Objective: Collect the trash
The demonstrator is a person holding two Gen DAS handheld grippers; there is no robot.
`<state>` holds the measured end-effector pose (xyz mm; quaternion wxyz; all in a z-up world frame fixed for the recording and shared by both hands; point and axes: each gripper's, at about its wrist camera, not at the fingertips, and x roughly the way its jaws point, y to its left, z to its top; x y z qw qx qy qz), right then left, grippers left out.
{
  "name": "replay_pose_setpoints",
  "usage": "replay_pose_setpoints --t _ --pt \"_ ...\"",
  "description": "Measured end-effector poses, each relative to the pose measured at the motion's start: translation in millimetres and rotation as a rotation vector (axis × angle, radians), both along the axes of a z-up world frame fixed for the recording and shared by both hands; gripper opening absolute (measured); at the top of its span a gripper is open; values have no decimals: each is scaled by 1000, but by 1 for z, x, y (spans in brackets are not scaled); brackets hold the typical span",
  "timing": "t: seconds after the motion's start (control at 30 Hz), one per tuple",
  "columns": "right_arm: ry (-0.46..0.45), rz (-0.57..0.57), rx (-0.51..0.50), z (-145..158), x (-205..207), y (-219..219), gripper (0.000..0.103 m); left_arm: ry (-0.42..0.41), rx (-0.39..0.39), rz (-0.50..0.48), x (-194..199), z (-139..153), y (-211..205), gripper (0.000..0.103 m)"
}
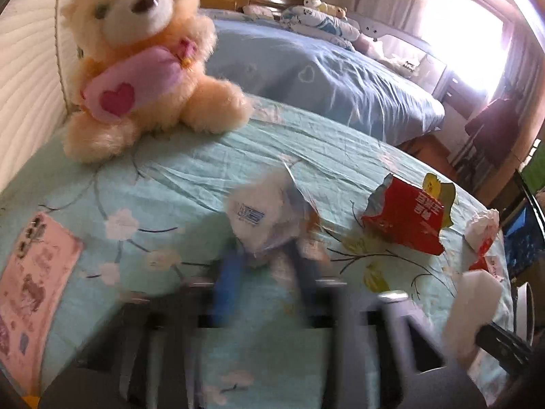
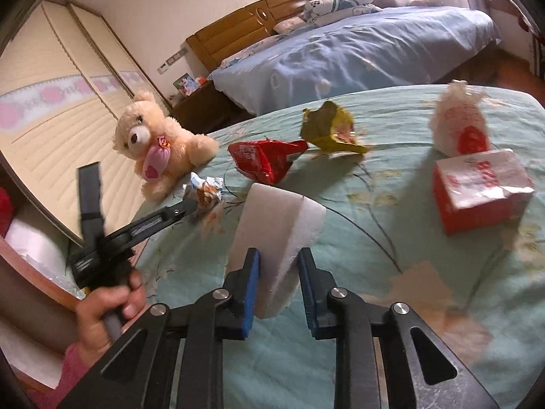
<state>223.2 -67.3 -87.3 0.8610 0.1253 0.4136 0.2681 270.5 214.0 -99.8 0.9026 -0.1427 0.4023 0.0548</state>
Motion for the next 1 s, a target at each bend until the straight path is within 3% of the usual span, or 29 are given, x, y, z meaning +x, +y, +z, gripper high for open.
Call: replay_pose_setpoints --t 0.43,0.6,0.67,0.7,0.73,0.83,0.9,0.93,0.97,1.0 --pt "-60 -61 -58 8 -28 -52 23 -39 30 -97 -31 16 -46 0" --pt "-62 -90 -60 9 -34 -72 23 -33 60 -58 -28 21 -49 3" --pt "-67 -99 -58 9 -38 -79 23 -27 59 -33 -24 22 -45 20" --pt "-69 -105 -56 9 -39 -83 23 -28 70 -20 -22 22 -43 42" --pt "-68 -110 -54 9 -40 -85 23 -34 80 -14 -20 22 -43 53" --pt "-60 -121 -52 6 -40 -90 23 -19 114 -9 -9 19 -42 66" --pt "-51 -125 -51 4 -40 -92 23 -17 122 -14 0 15 -41 66" --pt "-50 -127 -53 3 -40 -93 23 -13 130 -19 5 13 -41 61" --pt "-48 -127 -55 2 -40 -93 23 -5 141 -23 10 10 -42 53" --pt "-47 -127 -55 2 -40 -93 23 5 143 -32 15 8 -42 39"
